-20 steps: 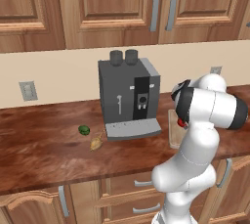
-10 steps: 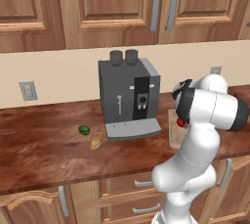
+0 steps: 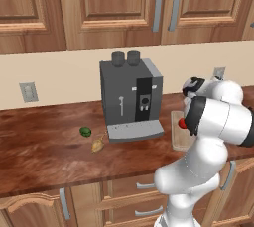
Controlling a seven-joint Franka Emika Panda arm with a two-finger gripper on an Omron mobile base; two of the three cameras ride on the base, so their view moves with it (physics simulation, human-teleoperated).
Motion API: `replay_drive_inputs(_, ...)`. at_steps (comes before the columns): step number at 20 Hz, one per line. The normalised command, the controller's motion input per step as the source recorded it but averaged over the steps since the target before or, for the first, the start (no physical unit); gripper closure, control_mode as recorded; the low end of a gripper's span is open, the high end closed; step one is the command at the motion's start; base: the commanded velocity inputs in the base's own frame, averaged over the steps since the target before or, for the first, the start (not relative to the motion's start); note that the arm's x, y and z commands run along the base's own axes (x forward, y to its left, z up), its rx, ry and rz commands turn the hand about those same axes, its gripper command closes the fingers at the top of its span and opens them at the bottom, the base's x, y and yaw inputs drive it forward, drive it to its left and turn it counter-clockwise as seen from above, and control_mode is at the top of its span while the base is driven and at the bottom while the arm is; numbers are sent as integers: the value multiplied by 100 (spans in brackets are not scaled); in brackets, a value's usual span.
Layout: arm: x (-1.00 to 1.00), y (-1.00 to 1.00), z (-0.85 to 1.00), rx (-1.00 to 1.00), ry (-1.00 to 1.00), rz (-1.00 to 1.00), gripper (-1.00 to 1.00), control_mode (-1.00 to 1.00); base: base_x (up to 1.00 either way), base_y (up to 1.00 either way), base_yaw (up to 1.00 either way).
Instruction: Place the avocado, onion, tomato, and bell pepper on the cutting board.
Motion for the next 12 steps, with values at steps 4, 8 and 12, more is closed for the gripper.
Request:
replay_drive_inputs(4,-30,0,46,5,-7,-2,-100,-100,0,0,0)
replay_drive_inputs(8,-31,0,50,4,-8,-2,-100,-100,0,0,0)
replay_drive_inputs(12,-35,0,50,3,-9,0,-100,-100,0,0,0)
